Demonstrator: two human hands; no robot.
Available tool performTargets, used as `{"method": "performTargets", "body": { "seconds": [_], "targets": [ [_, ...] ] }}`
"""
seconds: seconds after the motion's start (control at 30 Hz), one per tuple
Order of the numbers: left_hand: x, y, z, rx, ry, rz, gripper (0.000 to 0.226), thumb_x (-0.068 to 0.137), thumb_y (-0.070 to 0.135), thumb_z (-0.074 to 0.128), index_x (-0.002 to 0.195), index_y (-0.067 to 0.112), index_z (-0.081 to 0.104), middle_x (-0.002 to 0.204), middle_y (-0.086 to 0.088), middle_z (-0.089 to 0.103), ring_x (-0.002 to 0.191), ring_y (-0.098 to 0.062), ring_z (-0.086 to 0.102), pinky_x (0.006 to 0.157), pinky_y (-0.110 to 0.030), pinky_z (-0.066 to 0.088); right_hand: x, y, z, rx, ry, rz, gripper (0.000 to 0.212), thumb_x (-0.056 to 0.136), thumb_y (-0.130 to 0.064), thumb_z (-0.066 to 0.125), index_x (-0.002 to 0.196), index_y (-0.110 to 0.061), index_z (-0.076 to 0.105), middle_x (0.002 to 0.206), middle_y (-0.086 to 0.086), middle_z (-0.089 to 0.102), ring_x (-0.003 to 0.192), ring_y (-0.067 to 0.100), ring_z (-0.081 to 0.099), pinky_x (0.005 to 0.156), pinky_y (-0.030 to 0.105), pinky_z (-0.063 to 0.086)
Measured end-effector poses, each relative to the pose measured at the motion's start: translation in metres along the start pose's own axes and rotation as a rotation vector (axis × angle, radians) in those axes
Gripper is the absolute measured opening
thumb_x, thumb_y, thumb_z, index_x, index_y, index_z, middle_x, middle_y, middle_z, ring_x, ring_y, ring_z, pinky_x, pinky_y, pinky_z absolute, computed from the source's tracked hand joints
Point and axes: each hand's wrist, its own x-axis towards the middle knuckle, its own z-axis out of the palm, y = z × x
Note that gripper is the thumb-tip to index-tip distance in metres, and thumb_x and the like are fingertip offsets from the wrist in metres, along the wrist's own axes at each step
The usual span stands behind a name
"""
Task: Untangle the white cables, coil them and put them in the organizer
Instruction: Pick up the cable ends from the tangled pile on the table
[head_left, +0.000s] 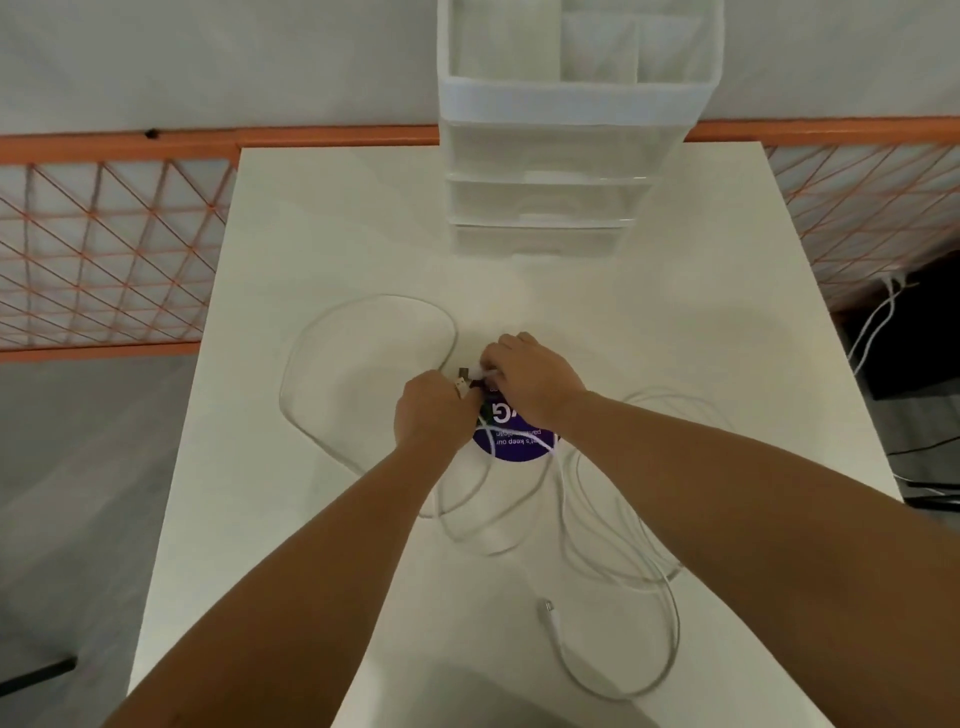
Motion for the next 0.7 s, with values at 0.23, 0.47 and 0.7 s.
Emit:
{"method": "performTargets", "body": {
  "seconds": [0.23,0.47,0.7],
  "targets": [
    [-0.01,-0.001,-0.015,-0.636,-0.055,-0.141,0.031,0.094,0.023,0.046,0.107,-0.005,0.046,0.085,-0.019,0.068,0.065,-0.024,0.063,0.056,-0.039,0.059,-0.018,-0.004,-0.028,0.62,0.05,0.424,0.006,0.095,-0.015,0.045,0.097,-0.01,0.043,0.082,0.003,0.05,0.066,0.016,0.048,0.049,0.023,0.037],
    [-0.051,0.015,-0.043,-0.956,-0.282,0.05,0.019,0.096,0.014,0.057,0.111,0.006,0.049,0.064,-0.001,0.055,0.062,-0.014,0.05,0.071,-0.031,0.047,-0.063,-0.032,-0.06,1.018,0.164,0.646,0.017,0.089,-0.027,0.054,0.09,-0.01,0.058,0.072,0.0,0.059,0.062,0.019,0.059,0.053,0.024,0.042],
    [-0.12,0.032,-0.068,-1.319,-0.405,0.069,0.025,0.098,0.029,0.057,0.118,0.021,0.069,0.076,0.002,0.061,0.061,-0.006,0.058,0.059,-0.022,0.05,-0.127,-0.077,-0.092,1.231,0.48,0.486,0.01,0.092,-0.018,0.05,0.095,-0.013,0.059,0.077,-0.002,0.059,0.068,0.013,0.055,0.065,0.031,0.048]
  ]
}}
